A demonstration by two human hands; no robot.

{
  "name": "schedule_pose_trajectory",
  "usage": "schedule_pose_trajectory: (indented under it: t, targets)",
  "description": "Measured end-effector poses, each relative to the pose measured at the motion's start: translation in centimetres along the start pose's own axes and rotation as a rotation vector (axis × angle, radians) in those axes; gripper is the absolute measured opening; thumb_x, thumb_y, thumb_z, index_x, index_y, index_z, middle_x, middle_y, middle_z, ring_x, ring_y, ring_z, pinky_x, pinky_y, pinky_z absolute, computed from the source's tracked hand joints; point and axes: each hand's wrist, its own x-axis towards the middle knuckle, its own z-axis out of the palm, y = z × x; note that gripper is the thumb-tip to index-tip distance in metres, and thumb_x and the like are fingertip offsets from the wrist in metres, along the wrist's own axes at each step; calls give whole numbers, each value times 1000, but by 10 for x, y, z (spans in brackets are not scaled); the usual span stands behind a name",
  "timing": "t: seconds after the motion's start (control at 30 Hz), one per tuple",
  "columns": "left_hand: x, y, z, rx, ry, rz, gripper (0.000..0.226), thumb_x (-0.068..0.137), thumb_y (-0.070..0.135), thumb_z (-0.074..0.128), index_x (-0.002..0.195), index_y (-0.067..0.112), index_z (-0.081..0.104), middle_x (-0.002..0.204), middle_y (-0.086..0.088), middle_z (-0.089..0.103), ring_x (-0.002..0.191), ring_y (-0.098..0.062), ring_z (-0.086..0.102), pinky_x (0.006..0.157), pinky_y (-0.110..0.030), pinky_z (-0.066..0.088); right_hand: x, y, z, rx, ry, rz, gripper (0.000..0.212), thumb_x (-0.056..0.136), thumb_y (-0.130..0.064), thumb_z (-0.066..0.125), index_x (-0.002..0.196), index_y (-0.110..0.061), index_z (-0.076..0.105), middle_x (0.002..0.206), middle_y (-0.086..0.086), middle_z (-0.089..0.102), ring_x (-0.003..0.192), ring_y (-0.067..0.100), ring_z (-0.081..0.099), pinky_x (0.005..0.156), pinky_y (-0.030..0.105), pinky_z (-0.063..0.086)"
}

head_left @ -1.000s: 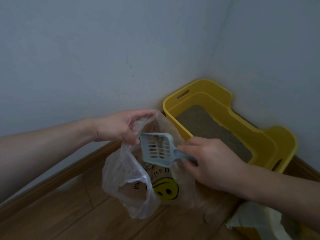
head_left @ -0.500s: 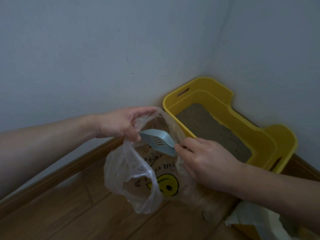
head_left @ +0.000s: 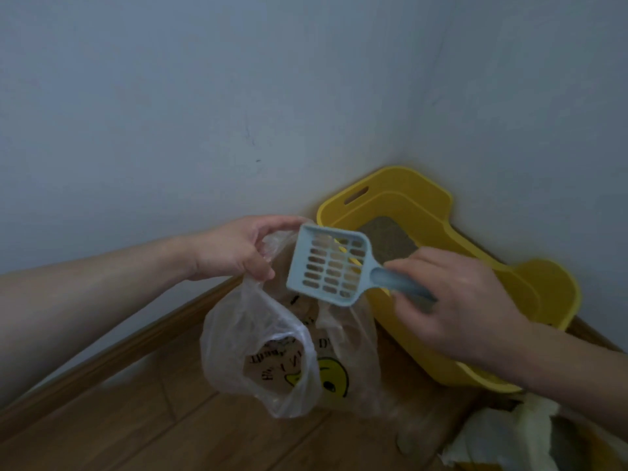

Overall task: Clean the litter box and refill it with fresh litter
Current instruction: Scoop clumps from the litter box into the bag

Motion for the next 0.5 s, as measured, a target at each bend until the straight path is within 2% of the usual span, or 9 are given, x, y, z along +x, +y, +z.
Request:
schedule_pose_trajectory:
  t: [0.03, 0.07, 0.13, 0.17, 0.23, 0.33, 0.43, 0.5]
  targets:
    - [3, -1, -1, 25, 1, 9, 93, 60, 2, 74, 138, 47, 48, 126, -14, 60, 99, -37, 59, 86, -57, 51, 1, 6, -2, -11, 22, 45, 33, 78, -28, 57, 102, -11, 74, 83, 1, 68, 71, 19, 64, 62, 26, 48]
    - [6, -1, -1, 32, 10, 17, 92, 60, 3, 74, 137, 46, 48, 106, -13, 63, 86, -32, 56, 76, -51, 54, 2, 11, -4, -14, 33, 93, 32, 78, -29, 58, 101, -13, 74, 83, -1, 68, 72, 18, 64, 64, 25, 46]
    - [12, 2, 0, 10, 29, 22, 89, 63, -3, 69, 138, 39, 48, 69, 3, 60, 63, -17, 49, 54, -25, 47, 5, 20, -6, 12, 35, 215, 22, 80, -25, 66, 99, -17, 73, 84, -4, 67, 74, 15, 62, 64, 26, 45]
    - [15, 4, 1, -1, 30, 23, 87, 64, -5, 67, 139, 36, 48, 60, 8, 56, 57, -11, 46, 51, -20, 43, 6, 24, -5, 35, 27, 286, 19, 81, -22, 69, 99, -18, 71, 85, -5, 66, 75, 13, 60, 63, 25, 45]
    - [20, 6, 4, -10, 24, 23, 87, 64, -5, 68, 139, 35, 49, 57, 5, 45, 54, -9, 42, 51, -21, 39, 9, 32, 1, 70, 9, 419, 15, 85, -23, 69, 99, -24, 68, 84, -12, 62, 73, 5, 56, 61, 20, 42]
    - [29, 8, 8, -23, 18, 22, 87, 64, -4, 70, 138, 37, 51, 61, -3, 36, 55, -12, 39, 58, -32, 37, 12, 48, 20, 108, -20, 575, 11, 89, -30, 65, 99, -29, 63, 83, -17, 59, 71, -1, 55, 56, 20, 40]
    - [39, 10, 9, -33, -21, 21, 84, 67, -5, 71, 137, 37, 52, 61, -7, 35, 54, -16, 39, 61, -35, 36, 11, 60, 42, 153, -68, 709, 9, 93, -31, 61, 101, -31, 56, 81, -16, 59, 68, 0, 57, 50, 16, 39]
    - [44, 11, 9, -21, -46, 23, 82, 73, -12, 70, 138, 34, 51, 57, -1, 44, 52, -11, 45, 58, -28, 40, 10, 66, 58, 233, -96, 810, 7, 96, -30, 59, 100, -30, 54, 83, -11, 61, 67, 4, 62, 49, 18, 47]
